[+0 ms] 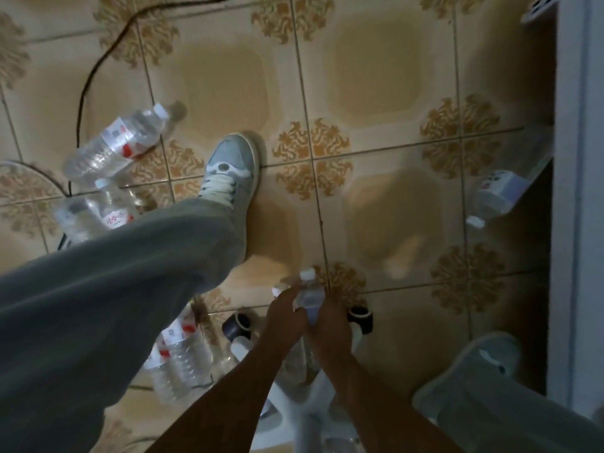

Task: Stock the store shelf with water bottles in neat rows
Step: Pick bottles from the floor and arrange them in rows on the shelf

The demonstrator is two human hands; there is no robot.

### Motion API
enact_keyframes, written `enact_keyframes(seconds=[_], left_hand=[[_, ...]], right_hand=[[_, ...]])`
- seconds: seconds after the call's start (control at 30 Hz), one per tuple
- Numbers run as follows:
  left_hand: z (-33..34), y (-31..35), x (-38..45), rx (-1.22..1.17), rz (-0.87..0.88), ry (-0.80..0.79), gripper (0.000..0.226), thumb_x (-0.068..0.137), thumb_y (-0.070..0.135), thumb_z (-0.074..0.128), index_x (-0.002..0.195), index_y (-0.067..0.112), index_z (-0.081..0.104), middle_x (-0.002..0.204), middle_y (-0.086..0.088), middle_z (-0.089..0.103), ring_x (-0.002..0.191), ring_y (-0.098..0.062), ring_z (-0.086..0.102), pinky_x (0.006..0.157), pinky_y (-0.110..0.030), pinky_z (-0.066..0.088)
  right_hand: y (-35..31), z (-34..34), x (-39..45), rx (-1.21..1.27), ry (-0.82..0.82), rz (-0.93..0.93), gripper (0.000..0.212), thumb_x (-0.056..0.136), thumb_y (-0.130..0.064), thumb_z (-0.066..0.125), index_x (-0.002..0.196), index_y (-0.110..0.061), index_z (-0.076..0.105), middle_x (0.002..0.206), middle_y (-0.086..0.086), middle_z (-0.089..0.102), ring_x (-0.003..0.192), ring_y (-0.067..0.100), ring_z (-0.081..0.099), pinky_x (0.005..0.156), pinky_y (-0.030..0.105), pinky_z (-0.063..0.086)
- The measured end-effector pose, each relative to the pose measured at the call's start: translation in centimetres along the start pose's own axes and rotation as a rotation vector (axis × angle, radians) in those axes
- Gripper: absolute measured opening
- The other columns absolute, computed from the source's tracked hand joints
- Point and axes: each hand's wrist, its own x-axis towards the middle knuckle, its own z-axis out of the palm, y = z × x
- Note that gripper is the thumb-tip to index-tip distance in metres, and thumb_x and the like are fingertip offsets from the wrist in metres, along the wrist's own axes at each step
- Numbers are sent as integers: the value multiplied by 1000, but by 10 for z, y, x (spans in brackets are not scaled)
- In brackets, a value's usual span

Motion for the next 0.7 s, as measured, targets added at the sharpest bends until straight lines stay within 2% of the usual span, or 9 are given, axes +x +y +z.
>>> enact_keyframes(seconds=[0.13, 0.2, 0.27, 0.33, 0.43, 0.53, 0.6, 0.63, 0.7], left_hand=[[-2, 4, 0, 22, -17, -27, 44, 95, 5, 45, 139, 10, 44, 144, -10, 45, 131, -23, 43, 101, -20, 29], [-13, 12, -2, 47, -7, -45, 42, 95, 8, 45, 137, 11, 47, 143, -9, 47, 130, -21, 44, 97, -16, 28], [-27, 24, -6, 82, 29, -71, 42, 96, 11, 45, 138, 10, 46, 144, -6, 45, 131, -20, 42, 96, -14, 27], [-42, 41, -12, 110, 51, -79, 44, 96, 12, 46, 140, 8, 44, 148, -8, 40, 134, -22, 39, 105, -21, 28], [-54, 69, -29, 151, 114, -114, 47, 89, 7, 48, 136, 6, 50, 143, -11, 47, 129, -25, 45, 108, -32, 36], [-50, 101, -54, 70, 283, -152, 51, 70, 7, 48, 117, 9, 67, 118, -8, 66, 111, -25, 61, 96, -39, 49], [-45, 134, -88, -86, 370, -161, 47, 72, -5, 46, 107, 14, 71, 93, 1, 72, 93, -19, 68, 79, -29, 56], [-43, 152, -107, -147, 419, -168, 46, 78, -11, 46, 105, 16, 71, 85, 5, 73, 84, -13, 69, 70, -22, 56], [-33, 184, -149, -217, 513, -212, 42, 83, -12, 51, 106, 16, 71, 84, 6, 73, 75, -5, 68, 61, -14, 52]], right_hand=[[4, -2, 8, 175, -75, -43, 22, 82, -9, 72, 104, -7, 66, 97, 9, 66, 95, 29, 66, 84, 43, 55], [10, -8, 11, 187, -82, -58, 14, 80, -6, 74, 90, -14, 69, 84, 2, 68, 88, 24, 68, 76, 37, 55], [7, -26, 7, 214, -80, -79, 19, 79, -8, 75, 96, -13, 69, 85, -1, 66, 87, 21, 67, 67, 26, 50], [1, -51, 0, 315, -42, -72, 36, 81, -10, 76, 113, -16, 63, 96, -3, 65, 95, 18, 65, 67, 14, 48], [-18, -102, -14, 417, 46, -111, 43, 80, -14, 79, 119, -13, 61, 105, -2, 65, 100, 18, 64, 77, 25, 52], [-37, -162, -36, 453, 126, -256, 45, 78, -16, 80, 118, -15, 60, 109, -4, 66, 102, 16, 65, 72, 20, 52], [-48, -203, -59, 464, 203, -338, 48, 77, -14, 81, 119, -17, 58, 109, -7, 65, 102, 13, 63, 70, 13, 50], [-51, -222, -72, 476, 246, -363, 48, 76, -16, 81, 119, -18, 58, 109, -8, 65, 101, 11, 63, 72, 14, 52], [-50, -259, -106, 540, 362, -392, 50, 72, -22, 79, 118, -18, 61, 110, -4, 70, 98, 10, 67, 79, 27, 57]])
